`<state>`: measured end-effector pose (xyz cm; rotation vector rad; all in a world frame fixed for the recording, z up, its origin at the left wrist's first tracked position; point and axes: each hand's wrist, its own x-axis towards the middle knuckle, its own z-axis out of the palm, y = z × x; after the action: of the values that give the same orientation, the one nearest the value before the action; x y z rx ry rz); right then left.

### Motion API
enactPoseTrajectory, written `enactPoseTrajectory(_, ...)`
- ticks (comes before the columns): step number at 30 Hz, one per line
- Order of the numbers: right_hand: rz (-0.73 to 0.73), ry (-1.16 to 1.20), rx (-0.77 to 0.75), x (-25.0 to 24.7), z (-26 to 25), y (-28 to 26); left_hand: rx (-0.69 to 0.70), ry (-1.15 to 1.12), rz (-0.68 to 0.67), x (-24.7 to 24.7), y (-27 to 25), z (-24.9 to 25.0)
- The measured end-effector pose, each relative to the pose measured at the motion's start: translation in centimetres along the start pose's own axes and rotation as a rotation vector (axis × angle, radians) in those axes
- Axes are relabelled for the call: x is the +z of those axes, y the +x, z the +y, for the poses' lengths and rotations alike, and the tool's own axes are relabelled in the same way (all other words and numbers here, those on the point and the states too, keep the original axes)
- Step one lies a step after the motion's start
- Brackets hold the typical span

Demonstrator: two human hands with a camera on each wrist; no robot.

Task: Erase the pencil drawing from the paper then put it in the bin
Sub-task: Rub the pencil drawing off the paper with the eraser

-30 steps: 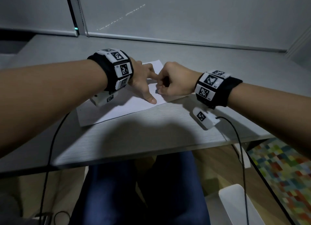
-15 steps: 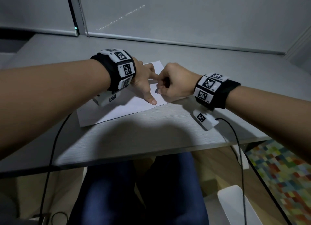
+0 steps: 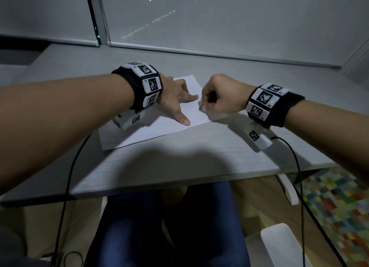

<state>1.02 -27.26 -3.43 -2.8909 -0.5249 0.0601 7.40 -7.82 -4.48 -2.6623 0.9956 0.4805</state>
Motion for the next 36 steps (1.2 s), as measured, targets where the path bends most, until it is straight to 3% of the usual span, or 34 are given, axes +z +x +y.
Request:
enactPoseTrajectory(2,0.066,0.031,0.036,0.0,0.2,0.6,0.034,-0.010,0.024,0.2,0.0,-0.6)
enactPoseTrajectory(6,0.015,-0.010,0.081,0.9,0.3,1.3,0.125,-0.296,0.115,-0.7,-0.9,-2.2)
enactPoseTrajectory(8,0.002,-0.074,0.074,0.7,0.7,1.4,0.144,-0.313,0.164,-1.8,-1.9,-3.8)
enactPoseTrajectory(10,-0.012,-0.112,0.074,0.3,1.2,1.3,0.093,-0.275,0.117,-2.4,-2.8,-5.9)
enactPoseTrajectory(13,-0.026,-0.136,0.100,-0.1,1.9,1.2,-0.041,-0.264,-0.061,-1.2,-3.8,-7.8)
enactPoseTrajectory(15,0.005,-0.087,0.104,-0.1,1.5,1.1,-0.090,-0.291,-0.093,0.1,-3.9,-8.3)
enactPoseTrajectory(21,0.040,0.061,-0.079,1.5,-3.4,1.9,-0.067,-0.256,-0.006,0.8,-4.5,-6.9)
enactPoseTrajectory(26,0.035,0.011,-0.061,2.9,-4.1,2.5,0.039,-0.127,0.103,1.5,-4.7,-5.5)
enactPoseTrajectory(36,0.097,0.024,0.004,2.8,-3.6,4.1,-0.068,-0.044,-0.024,1.5,-5.7,-2.9)
